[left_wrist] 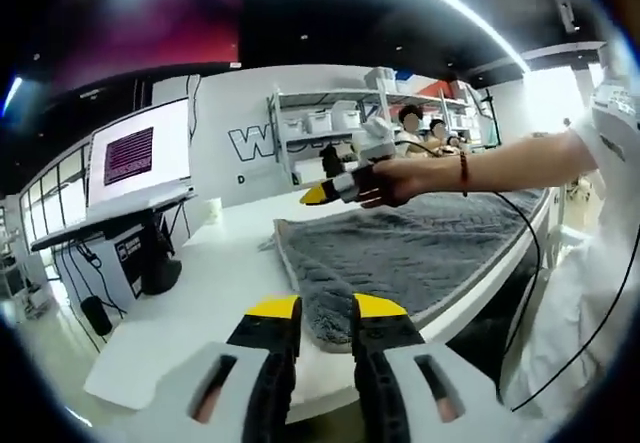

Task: Open the folded towel by lifting each exposed corner and separating the folded layers until the towel lies flat within the target outline without major curled edges

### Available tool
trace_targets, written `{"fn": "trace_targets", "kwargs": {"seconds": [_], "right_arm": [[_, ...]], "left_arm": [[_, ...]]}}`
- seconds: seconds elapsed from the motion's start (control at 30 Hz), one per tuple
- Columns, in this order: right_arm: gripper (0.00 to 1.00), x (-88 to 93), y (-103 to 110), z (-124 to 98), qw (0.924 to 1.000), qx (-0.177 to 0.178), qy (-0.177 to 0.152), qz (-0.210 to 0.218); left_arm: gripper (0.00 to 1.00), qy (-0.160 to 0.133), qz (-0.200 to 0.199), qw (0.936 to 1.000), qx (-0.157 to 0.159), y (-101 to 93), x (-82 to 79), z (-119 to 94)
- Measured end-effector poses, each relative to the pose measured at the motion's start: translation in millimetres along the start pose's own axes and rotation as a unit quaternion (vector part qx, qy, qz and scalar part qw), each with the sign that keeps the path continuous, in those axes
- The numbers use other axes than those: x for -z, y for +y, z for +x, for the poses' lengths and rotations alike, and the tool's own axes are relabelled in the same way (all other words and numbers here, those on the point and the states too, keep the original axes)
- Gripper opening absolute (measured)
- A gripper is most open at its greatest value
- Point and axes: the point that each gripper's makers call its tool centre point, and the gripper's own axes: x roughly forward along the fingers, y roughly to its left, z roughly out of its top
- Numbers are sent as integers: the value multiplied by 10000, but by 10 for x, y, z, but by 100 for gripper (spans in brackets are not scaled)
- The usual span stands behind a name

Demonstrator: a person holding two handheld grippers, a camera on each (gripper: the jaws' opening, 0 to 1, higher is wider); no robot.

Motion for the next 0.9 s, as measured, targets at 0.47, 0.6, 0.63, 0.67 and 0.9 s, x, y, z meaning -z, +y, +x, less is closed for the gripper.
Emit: {"fn": "trace_targets", "kwargs": {"seconds": [0.47,0.6,0.63,0.67,0.9], "right_arm": [[33,99,52,-298,9984,106,33,-562],[35,117,53,-350,9983,98,29,-568],[36,122,53,-363,9983,99,34,-567],[36,132,57,-425,9984,115,31,-560],[40,133,108,-623,9974,92,-65,-709]], "left_arm": [[33,-563,-254,9972,414,-126,-180,180],[35,-589,-287,9968,457,-148,-199,202],[35,-583,-270,9968,482,-175,-205,213],[35,-577,-253,9967,506,-202,-211,224],[37,-576,-109,9947,847,-426,-256,372]]}}
